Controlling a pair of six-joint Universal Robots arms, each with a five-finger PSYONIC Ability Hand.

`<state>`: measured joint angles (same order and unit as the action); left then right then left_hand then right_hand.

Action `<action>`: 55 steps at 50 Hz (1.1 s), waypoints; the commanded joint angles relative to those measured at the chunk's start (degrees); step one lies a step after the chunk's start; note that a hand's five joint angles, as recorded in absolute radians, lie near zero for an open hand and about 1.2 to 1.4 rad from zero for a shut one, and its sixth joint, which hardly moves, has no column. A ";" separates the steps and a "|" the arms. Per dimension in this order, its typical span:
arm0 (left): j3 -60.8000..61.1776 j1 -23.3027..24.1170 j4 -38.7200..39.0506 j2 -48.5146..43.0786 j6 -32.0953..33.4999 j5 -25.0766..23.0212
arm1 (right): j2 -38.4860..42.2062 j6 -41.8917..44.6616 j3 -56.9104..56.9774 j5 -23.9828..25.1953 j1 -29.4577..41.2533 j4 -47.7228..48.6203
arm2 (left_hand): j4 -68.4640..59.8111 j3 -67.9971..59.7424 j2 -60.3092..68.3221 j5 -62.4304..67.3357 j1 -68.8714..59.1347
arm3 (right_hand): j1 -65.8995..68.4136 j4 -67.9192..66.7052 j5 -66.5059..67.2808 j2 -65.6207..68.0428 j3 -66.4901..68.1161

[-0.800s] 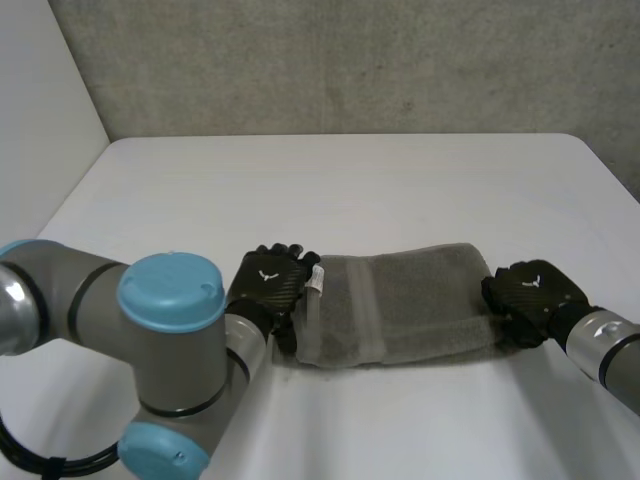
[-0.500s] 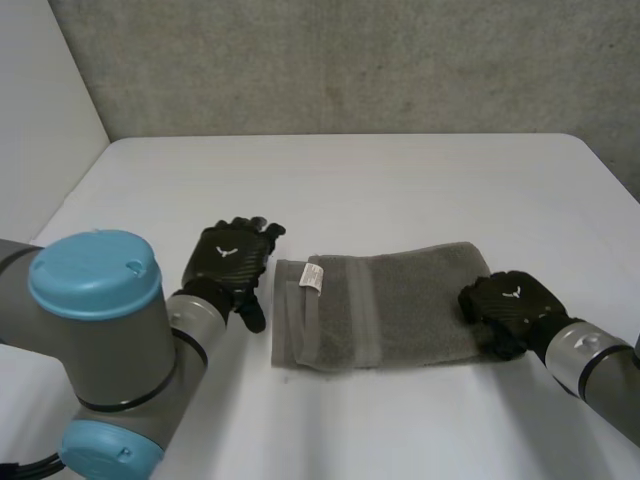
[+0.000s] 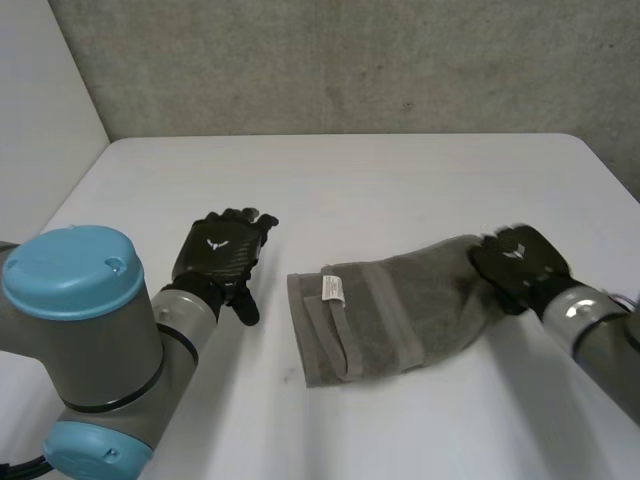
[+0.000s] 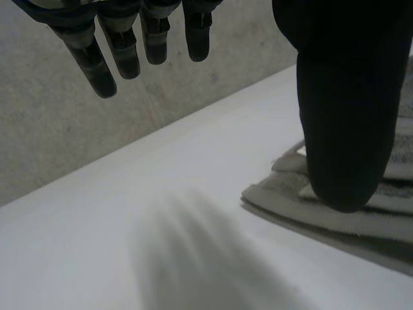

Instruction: Fold the towel.

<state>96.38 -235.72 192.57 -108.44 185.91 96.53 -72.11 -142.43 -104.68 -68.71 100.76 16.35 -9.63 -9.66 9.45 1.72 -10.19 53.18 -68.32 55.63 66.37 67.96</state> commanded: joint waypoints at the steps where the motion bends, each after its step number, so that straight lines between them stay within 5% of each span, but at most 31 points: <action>1: 0.21 -0.18 0.08 2.44 -0.03 0.06 | 0.64 2.49 7.55 -2.48 18.74 -1.32 | -0.37 -0.34 0.55 -1.72 0.19 | 26.82 -11.68 14.37 13.63 12.04; 7: 1.00 -2.20 0.17 3.58 -0.03 -0.03 | 8.10 12.50 8.97 -2.40 32.37 -1.58 | -0.37 -0.34 0.55 -1.72 0.19 | 26.82 -11.68 14.37 13.63 12.04; 14: 1.00 -2.55 0.26 3.58 -0.29 -0.11 | 12.69 18.06 8.27 -3.36 35.74 -1.58 | -0.37 -0.34 0.55 -1.72 0.19 | 25.55 -10.41 13.10 12.35 10.77; 15: 0.74 -2.55 0.26 3.50 -0.72 -0.12 | 12.35 17.89 8.18 -3.45 35.56 -1.58 | -0.37 -0.34 0.55 -1.72 0.19 | 1.89 13.25 -10.56 -11.31 -12.89; 16: 0.74 -2.55 0.26 3.49 -0.73 -0.12 | 12.34 17.89 8.18 -3.45 35.56 -1.58 | -0.37 -0.34 0.55 -1.72 0.19 | 1.65 13.49 -10.80 -11.54 -13.13; 18: 0.12 -2.47 0.26 3.41 -2.22 -0.20 | 9.98 16.31 7.57 -3.62 35.21 -1.50 | -0.37 -0.34 0.55 -1.72 0.19 | -39.59 54.73 -52.04 -52.78 -54.37; 20: -0.40 -2.38 0.26 3.41 -3.27 -0.20 | 8.23 14.56 7.30 -3.89 34.86 -1.50 | -0.37 -0.34 0.55 -1.72 0.19 | -43.18 58.32 -55.63 -56.37 -57.96; 29: -7.60 -0.98 -0.71 1.13 -11.88 0.06 | -3.64 -10.02 4.75 -3.89 24.86 -5.00 | -0.59 -0.55 0.76 -1.51 -0.02 | -43.18 58.32 -55.63 -56.37 -57.96; 35: -15.33 3.68 -9.30 -4.58 -16.19 0.94 | -5.24 -27.53 7.03 -0.48 14.92 -16.15 | -0.76 -0.72 0.93 -1.34 -0.19 | -43.18 58.32 -55.63 -56.37 -57.96; 43: -19.83 7.90 -21.62 -13.20 -24.36 10.85 | 1.06 -30.10 14.14 6.83 8.93 -20.48 | -0.37 -0.34 0.55 -1.72 0.19 | -43.18 58.32 -55.63 -56.37 -57.96; 48: -19.65 10.62 -21.28 -15.40 -24.63 16.31 | 7.93 -29.76 19.41 6.92 9.55 -21.71 | -0.37 -0.34 0.55 -1.72 0.19 | -43.18 58.32 -55.63 -56.37 -57.96; 55: -20.36 12.12 -17.50 -19.36 -23.67 17.73 | 17.35 -29.31 26.99 7.18 11.39 -25.23 | -0.37 -0.34 0.55 -1.72 0.19 | -43.18 58.32 -55.63 -56.37 -57.96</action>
<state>76.34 -224.89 171.45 -124.68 161.10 112.79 -62.53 -172.31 -83.78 -61.43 110.30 -6.37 -9.63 -9.65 9.42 1.72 -10.19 12.23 -13.39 3.49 13.26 12.09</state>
